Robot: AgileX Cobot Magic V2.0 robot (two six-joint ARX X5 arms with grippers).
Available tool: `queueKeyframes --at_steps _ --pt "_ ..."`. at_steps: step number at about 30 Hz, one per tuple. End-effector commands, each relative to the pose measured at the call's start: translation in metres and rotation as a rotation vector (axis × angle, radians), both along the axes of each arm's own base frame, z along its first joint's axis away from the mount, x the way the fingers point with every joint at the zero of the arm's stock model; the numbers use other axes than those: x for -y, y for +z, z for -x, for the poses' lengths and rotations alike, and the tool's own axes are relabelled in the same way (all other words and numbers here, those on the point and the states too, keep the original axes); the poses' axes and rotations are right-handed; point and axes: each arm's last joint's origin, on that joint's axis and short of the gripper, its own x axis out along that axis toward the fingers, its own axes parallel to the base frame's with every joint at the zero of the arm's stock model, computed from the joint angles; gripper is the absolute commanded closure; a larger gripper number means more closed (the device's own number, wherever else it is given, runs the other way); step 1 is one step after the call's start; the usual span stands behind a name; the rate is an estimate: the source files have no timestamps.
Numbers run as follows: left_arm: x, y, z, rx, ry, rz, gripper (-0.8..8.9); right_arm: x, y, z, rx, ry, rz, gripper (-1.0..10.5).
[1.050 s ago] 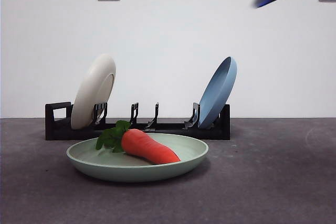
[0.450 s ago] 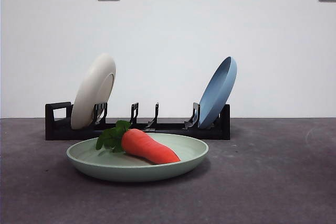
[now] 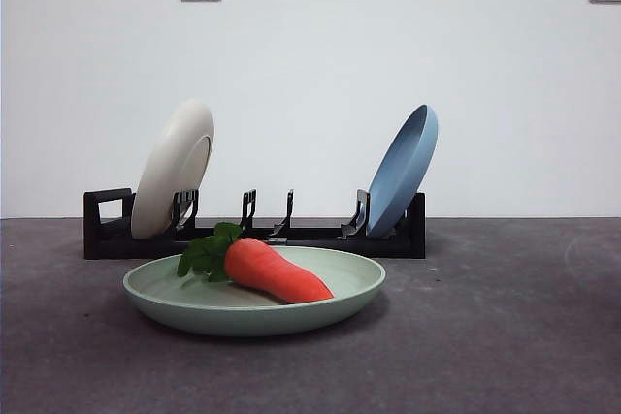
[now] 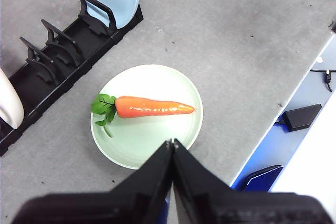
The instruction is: Take the green plate from the plate rack,put the plate on the table,take the carrot from the table,put the carrot in the plate
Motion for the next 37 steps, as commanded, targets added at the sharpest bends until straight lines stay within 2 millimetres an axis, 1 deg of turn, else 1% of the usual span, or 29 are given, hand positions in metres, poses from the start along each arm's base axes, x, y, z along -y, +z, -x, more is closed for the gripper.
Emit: queueKeyframes --at_steps 1,10,12,13,15,18,21,23,25,27,30,34,37 --pt "0.000 -0.001 0.000 -0.004 0.007 0.005 8.17 0.000 -0.002 0.000 -0.004 -0.005 -0.001 9.4" --pt "0.000 -0.001 0.000 0.009 -0.004 -0.010 8.17 0.000 -0.002 0.000 -0.004 -0.005 -0.001 9.4" --pt "0.000 0.001 -0.002 0.049 -0.009 -0.023 8.17 0.000 -0.002 0.000 -0.004 -0.005 -0.001 9.4" --pt "-0.002 0.003 -0.003 0.087 0.030 -0.017 8.17 0.000 -0.002 0.000 -0.004 -0.005 -0.001 9.4" --pt "-0.012 0.013 -0.011 0.195 0.148 0.019 8.17 0.000 -0.002 0.000 -0.004 -0.005 -0.001 9.4" --pt "-0.028 0.025 -0.028 0.290 0.286 0.113 8.17 0.000 -0.002 0.000 -0.004 -0.006 0.000 9.4" --pt "-0.048 0.027 -0.041 0.344 0.357 0.225 8.17 0.000 -0.001 0.001 -0.002 -0.005 -0.003 9.4" --pt "-0.063 0.023 -0.045 0.400 0.375 0.300 8.17 0.000 -0.001 0.001 -0.002 -0.005 -0.003 9.4" --pt "-0.078 0.017 -0.043 0.468 0.396 0.344 8.16 0.000 -0.001 0.001 -0.002 -0.005 -0.003 9.4" --pt "-0.090 0.006 -0.037 0.536 0.438 0.365 8.16 0.000 -0.001 0.001 -0.001 -0.006 -0.004 9.4" --pt "-0.105 -0.018 -0.025 0.624 0.517 0.377 8.16 0.001 -0.001 0.001 0.001 -0.006 -0.005 9.4" --pt "-0.117 -0.058 -0.012 0.685 0.601 0.368 8.16 0.001 -0.001 0.001 0.001 -0.005 -0.005 9.4" --pt "-0.123 -0.091 -0.007 0.696 0.673 0.344 8.16 0.001 -0.001 0.001 0.001 -0.005 -0.005 9.4"
